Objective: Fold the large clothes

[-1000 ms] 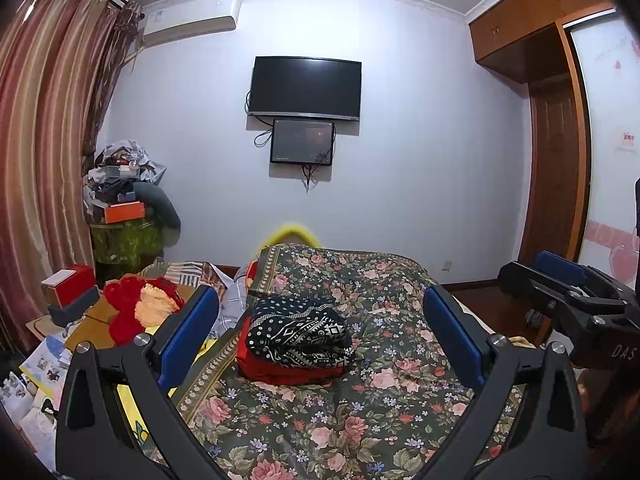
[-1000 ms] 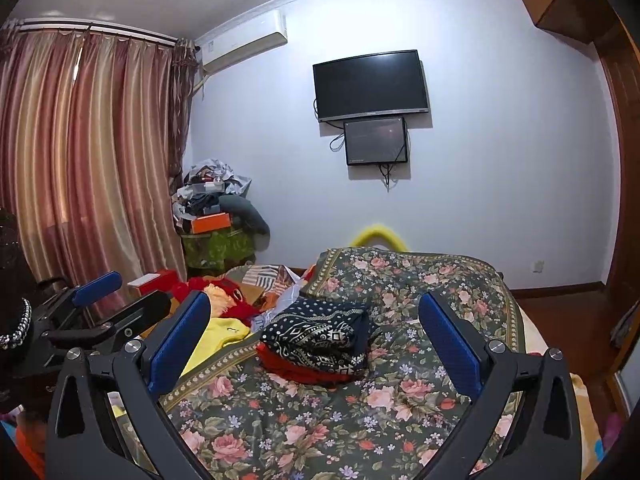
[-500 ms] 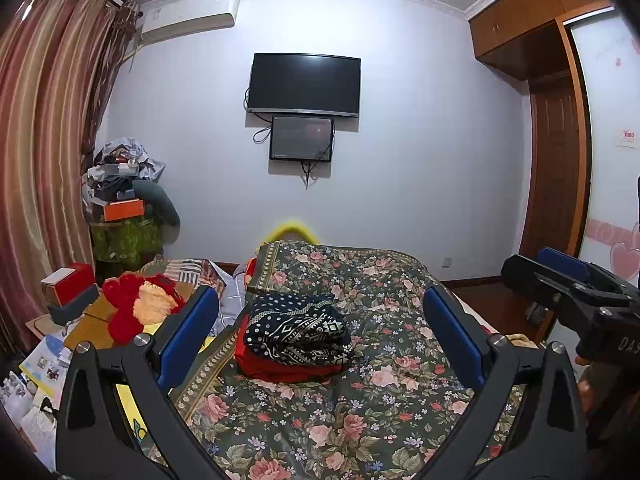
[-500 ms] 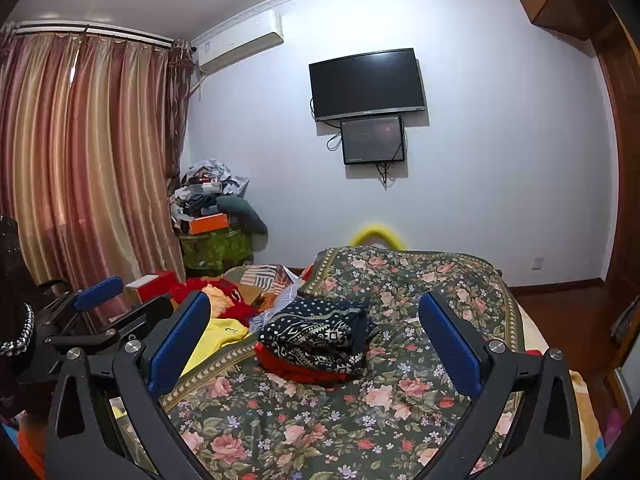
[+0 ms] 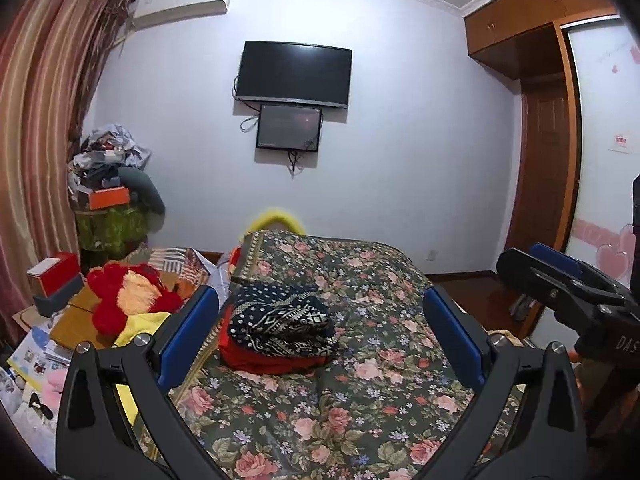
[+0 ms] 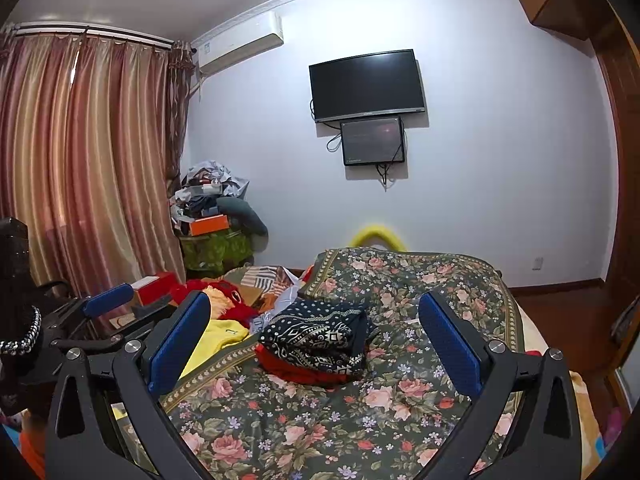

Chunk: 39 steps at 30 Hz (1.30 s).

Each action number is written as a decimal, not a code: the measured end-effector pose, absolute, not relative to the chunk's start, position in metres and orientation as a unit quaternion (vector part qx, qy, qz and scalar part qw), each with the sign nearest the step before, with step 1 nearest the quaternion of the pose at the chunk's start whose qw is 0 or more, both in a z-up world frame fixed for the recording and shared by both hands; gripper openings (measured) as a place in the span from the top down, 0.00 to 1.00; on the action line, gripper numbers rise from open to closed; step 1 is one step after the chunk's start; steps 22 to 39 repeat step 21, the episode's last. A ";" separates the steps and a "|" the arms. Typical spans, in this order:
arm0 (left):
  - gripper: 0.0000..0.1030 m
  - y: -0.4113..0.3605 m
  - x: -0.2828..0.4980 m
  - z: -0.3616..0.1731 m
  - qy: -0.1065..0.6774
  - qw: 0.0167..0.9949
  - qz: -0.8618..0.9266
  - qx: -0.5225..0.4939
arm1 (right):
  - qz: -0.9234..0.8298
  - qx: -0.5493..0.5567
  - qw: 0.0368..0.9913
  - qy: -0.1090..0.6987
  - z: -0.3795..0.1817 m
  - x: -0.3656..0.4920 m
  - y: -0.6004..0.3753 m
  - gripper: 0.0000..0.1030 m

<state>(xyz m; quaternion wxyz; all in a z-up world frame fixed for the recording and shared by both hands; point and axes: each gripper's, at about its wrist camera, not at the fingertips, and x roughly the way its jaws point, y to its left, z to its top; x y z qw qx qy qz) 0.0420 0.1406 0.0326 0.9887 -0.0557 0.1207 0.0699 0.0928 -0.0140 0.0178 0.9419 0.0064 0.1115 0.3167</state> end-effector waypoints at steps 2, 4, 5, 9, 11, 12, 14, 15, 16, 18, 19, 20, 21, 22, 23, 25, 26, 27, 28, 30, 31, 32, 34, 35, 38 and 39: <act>0.00 0.141 0.042 0.033 0.120 0.989 0.070 -0.058 | 0.316 0.006 0.942 0.111 0.018 0.093 -0.014 0.00; 0.00 0.141 0.041 0.033 0.119 0.989 0.069 -0.061 | 0.315 0.005 0.943 0.110 0.019 0.093 -0.014 0.00; 0.00 0.141 0.040 0.033 0.119 0.989 0.069 -0.062 | 0.316 0.006 0.942 0.111 0.018 0.093 -0.014 0.00; 0.00 0.143 0.039 0.034 0.117 0.988 0.073 -0.065 | 0.315 0.006 0.943 0.113 0.019 0.094 -0.014 0.00; 0.00 0.143 0.039 0.034 0.117 0.988 0.076 -0.066 | 0.316 0.008 0.942 0.115 0.020 0.096 -0.014 0.00; 0.00 0.143 0.039 0.034 0.117 0.988 0.076 -0.066 | 0.315 0.009 0.942 0.115 0.019 0.096 -0.015 0.00; 0.00 0.143 0.038 0.033 0.118 0.988 0.075 -0.064 | 0.315 0.009 0.942 0.116 0.019 0.096 -0.015 0.00; 0.00 0.142 0.038 0.033 0.118 0.988 0.075 -0.063 | 0.314 0.008 0.942 0.116 0.019 0.096 -0.014 0.00; 0.00 0.141 0.038 0.033 0.118 0.988 0.075 -0.061 | 0.313 0.008 0.942 0.116 0.019 0.096 -0.015 0.00; 0.00 0.140 0.038 0.033 0.118 0.988 0.075 -0.058 | 0.314 0.008 0.942 0.117 0.019 0.096 -0.015 0.00; 0.00 0.139 0.038 0.033 0.119 0.989 0.075 -0.056 | 0.314 0.009 0.942 0.117 0.019 0.097 -0.015 0.00; 0.00 0.138 0.038 0.033 0.119 0.989 0.075 -0.054 | 0.314 0.009 0.942 0.118 0.018 0.096 -0.015 0.00; 0.00 0.138 0.038 0.033 0.119 0.989 0.075 -0.053 | 0.313 0.009 0.942 0.118 0.018 0.096 -0.014 0.00; 0.00 0.138 0.038 0.033 0.119 0.989 0.075 -0.053 | 0.313 0.009 0.942 0.118 0.018 0.096 -0.014 0.00; 0.00 0.138 0.038 0.033 0.119 0.989 0.075 -0.053 | 0.313 0.009 0.942 0.118 0.018 0.096 -0.014 0.00; 0.00 0.138 0.038 0.033 0.119 0.989 0.075 -0.053 | 0.313 0.009 0.942 0.118 0.018 0.096 -0.014 0.00; 0.00 0.138 0.038 0.033 0.119 0.989 0.075 -0.053 | 0.313 0.009 0.942 0.118 0.018 0.096 -0.014 0.00; 0.00 0.138 0.038 0.033 0.119 0.989 0.075 -0.053 | 0.313 0.009 0.942 0.118 0.018 0.096 -0.014 0.00; 0.00 0.138 0.038 0.033 0.119 0.989 0.075 -0.053 | 0.313 0.009 0.942 0.118 0.018 0.096 -0.014 0.00; 0.00 0.138 0.038 0.033 0.119 0.989 0.075 -0.053 | 0.313 0.009 0.942 0.118 0.018 0.096 -0.014 0.00; 0.00 0.138 0.038 0.033 0.119 0.989 0.075 -0.053 | 0.313 0.009 0.942 0.118 0.018 0.096 -0.014 0.00; 0.00 0.138 0.038 0.033 0.119 0.989 0.075 -0.053 | 0.313 0.009 0.942 0.118 0.018 0.096 -0.014 0.00; 0.00 0.138 0.038 0.033 0.119 0.989 0.075 -0.053 | 0.313 0.009 0.942 0.118 0.018 0.096 -0.014 0.00; 0.00 0.138 0.038 0.033 0.119 0.989 0.075 -0.053 | 0.313 0.009 0.942 0.118 0.018 0.096 -0.014 0.00; 0.00 0.138 0.038 0.033 0.119 0.989 0.075 -0.053 | 0.313 0.009 0.942 0.118 0.018 0.096 -0.014 0.00; 0.00 0.138 0.038 0.033 0.119 0.989 0.075 -0.053 | 0.313 0.009 0.942 0.118 0.018 0.096 -0.014 0.00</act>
